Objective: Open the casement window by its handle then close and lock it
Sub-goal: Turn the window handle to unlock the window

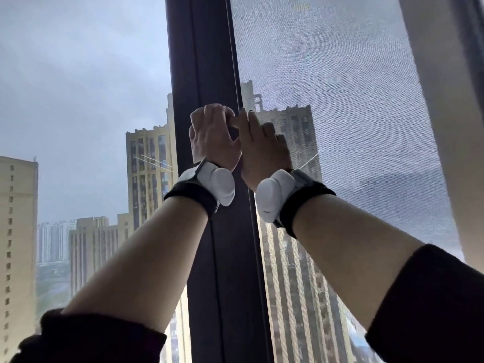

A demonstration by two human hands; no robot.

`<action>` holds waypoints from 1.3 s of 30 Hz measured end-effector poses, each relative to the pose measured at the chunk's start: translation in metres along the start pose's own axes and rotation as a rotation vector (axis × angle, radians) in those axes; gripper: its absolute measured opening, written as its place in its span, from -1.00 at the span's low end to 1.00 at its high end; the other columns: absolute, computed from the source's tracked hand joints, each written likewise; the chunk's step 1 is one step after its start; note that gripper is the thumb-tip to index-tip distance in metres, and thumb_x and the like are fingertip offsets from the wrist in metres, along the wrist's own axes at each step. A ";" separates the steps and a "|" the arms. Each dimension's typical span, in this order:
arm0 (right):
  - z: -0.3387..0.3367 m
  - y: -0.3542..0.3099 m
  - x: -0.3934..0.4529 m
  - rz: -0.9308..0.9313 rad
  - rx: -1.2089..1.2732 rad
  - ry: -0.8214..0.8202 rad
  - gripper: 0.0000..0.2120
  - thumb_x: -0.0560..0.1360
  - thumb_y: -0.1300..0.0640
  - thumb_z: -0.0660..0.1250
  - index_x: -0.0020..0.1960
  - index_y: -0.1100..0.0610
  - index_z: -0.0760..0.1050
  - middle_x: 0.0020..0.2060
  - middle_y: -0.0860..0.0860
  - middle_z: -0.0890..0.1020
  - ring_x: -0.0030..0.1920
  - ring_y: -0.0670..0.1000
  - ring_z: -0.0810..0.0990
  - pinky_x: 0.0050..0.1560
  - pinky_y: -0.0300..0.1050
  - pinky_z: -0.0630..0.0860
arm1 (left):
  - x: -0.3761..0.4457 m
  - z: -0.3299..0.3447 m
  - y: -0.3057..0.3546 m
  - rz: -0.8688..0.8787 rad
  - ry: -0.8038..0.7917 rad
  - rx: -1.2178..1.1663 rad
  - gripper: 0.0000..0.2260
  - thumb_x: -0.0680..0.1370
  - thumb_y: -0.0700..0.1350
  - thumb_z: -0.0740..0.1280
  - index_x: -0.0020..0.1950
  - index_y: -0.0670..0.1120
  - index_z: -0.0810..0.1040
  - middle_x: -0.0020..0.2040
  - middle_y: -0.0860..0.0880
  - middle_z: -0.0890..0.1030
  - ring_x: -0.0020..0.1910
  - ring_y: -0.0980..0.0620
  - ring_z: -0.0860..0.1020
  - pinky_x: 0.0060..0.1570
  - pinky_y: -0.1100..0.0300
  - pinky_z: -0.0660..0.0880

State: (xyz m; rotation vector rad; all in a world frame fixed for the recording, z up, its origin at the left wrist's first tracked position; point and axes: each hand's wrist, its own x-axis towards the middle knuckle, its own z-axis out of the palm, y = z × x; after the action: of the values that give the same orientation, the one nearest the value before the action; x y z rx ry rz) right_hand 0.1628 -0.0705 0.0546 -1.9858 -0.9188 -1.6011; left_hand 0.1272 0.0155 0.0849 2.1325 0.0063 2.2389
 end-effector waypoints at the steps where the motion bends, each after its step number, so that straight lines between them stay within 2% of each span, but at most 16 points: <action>1: 0.002 -0.001 0.000 0.002 0.004 -0.012 -0.29 0.47 0.22 0.17 0.51 0.17 -0.12 0.51 0.09 0.11 0.41 0.20 0.25 0.23 0.12 0.36 | 0.001 -0.001 0.000 0.015 -0.009 0.021 -0.75 0.52 0.12 0.18 -0.01 -0.05 0.44 0.03 0.00 0.50 0.21 -0.03 0.33 0.18 0.12 0.30; 4: 0.005 0.000 0.002 0.013 0.002 -0.058 -0.29 0.50 0.17 0.13 0.51 0.16 -0.20 0.53 0.08 0.01 0.49 0.15 0.11 0.36 0.16 0.23 | 0.002 -0.001 0.000 0.032 -0.031 0.054 -0.77 0.52 0.06 0.18 0.03 -0.08 0.43 0.07 -0.04 0.49 0.23 -0.06 0.32 0.22 0.10 0.29; 9: 0.001 0.011 0.009 -0.017 -0.024 -0.061 -0.31 0.52 0.12 0.13 0.52 0.11 -0.17 0.53 0.09 0.01 0.51 0.15 0.06 0.40 0.15 0.17 | 0.006 0.004 0.009 -0.028 -0.021 0.075 -0.80 0.52 0.02 0.17 0.04 -0.07 0.42 0.10 -0.06 0.48 0.23 -0.07 0.31 0.22 0.11 0.27; 12: 0.001 0.016 0.016 -0.020 -0.012 -0.029 -0.40 0.57 0.02 0.01 0.52 0.08 -0.17 0.54 0.06 -0.07 0.54 0.13 -0.07 0.46 0.18 0.04 | 0.010 0.010 0.013 -0.077 -0.011 0.112 -0.78 0.53 0.03 0.16 0.07 -0.07 0.41 0.13 -0.07 0.46 0.23 -0.08 0.29 0.21 0.13 0.23; 15: 0.001 0.018 0.018 -0.037 -0.031 -0.010 -0.38 0.53 -0.08 -0.13 0.52 0.09 -0.22 0.54 0.07 -0.16 0.54 0.12 -0.20 0.50 0.16 -0.16 | 0.014 0.013 0.013 -0.095 0.001 0.122 -0.76 0.51 0.02 0.18 0.08 -0.08 0.40 0.13 -0.08 0.46 0.23 -0.10 0.29 0.22 0.13 0.22; 19: -0.001 0.025 0.029 -0.102 -0.054 -0.017 -0.31 0.56 -0.08 0.07 0.52 0.12 -0.22 0.53 0.11 -0.19 0.53 0.17 -0.22 0.50 0.14 -0.21 | 0.019 0.017 0.013 -0.123 0.043 0.072 -0.73 0.51 0.06 0.18 0.06 -0.11 0.42 0.10 -0.10 0.47 0.22 -0.11 0.30 0.22 0.13 0.21; 24: 0.000 0.031 0.039 -0.145 -0.111 -0.034 -0.29 0.56 -0.11 0.07 0.51 0.12 -0.24 0.53 0.11 -0.21 0.52 0.18 -0.25 0.50 0.13 -0.23 | 0.022 0.024 0.013 -0.179 0.090 0.000 -0.75 0.50 0.05 0.20 0.03 -0.11 0.42 0.07 -0.10 0.49 0.22 -0.10 0.30 0.23 0.13 0.18; 31: 0.001 0.023 0.036 -0.100 -0.122 -0.023 -0.35 0.57 -0.05 0.04 0.52 0.13 -0.18 0.53 0.15 -0.17 0.52 0.21 -0.22 0.48 0.20 -0.25 | 0.018 0.022 0.008 -0.148 0.026 -0.037 -0.77 0.49 0.01 0.26 0.08 -0.08 0.44 0.15 -0.06 0.46 0.23 -0.07 0.33 0.22 0.14 0.14; 34: -0.002 0.013 0.035 -0.051 -0.092 -0.030 -0.41 0.57 0.03 0.02 0.51 0.18 -0.10 0.52 0.22 -0.10 0.53 0.22 -0.19 0.46 0.25 -0.26 | 0.014 0.017 -0.002 -0.085 0.028 -0.151 -0.74 0.49 -0.06 0.30 0.13 -0.13 0.45 0.17 -0.10 0.48 0.22 -0.10 0.38 0.23 0.13 0.20; 37: -0.006 0.000 0.039 -0.048 -0.074 -0.004 -0.48 0.57 0.09 0.01 0.48 0.23 0.03 0.51 0.22 0.05 0.54 0.18 -0.09 0.49 0.20 -0.23 | 0.010 0.011 -0.012 -0.082 0.000 -0.265 -0.66 0.46 -0.24 0.31 0.22 -0.24 0.41 0.19 -0.20 0.48 0.21 -0.16 0.43 0.20 0.09 0.34; 39: -0.009 -0.005 0.045 -0.076 -0.043 0.010 -0.55 0.56 0.12 0.04 0.41 0.24 0.16 0.44 0.19 0.24 0.50 0.16 0.10 0.51 0.12 -0.15 | 0.009 0.008 -0.017 -0.081 0.014 -0.313 -0.69 0.45 -0.25 0.28 0.19 -0.24 0.45 0.14 -0.19 0.54 0.13 -0.15 0.50 0.12 0.14 0.39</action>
State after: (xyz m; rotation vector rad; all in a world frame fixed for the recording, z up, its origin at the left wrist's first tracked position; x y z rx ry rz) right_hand 0.1581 -0.0628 0.0999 -1.9923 -0.9746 -1.6842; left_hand 0.1351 0.0323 0.0936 1.9172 -0.2360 2.0519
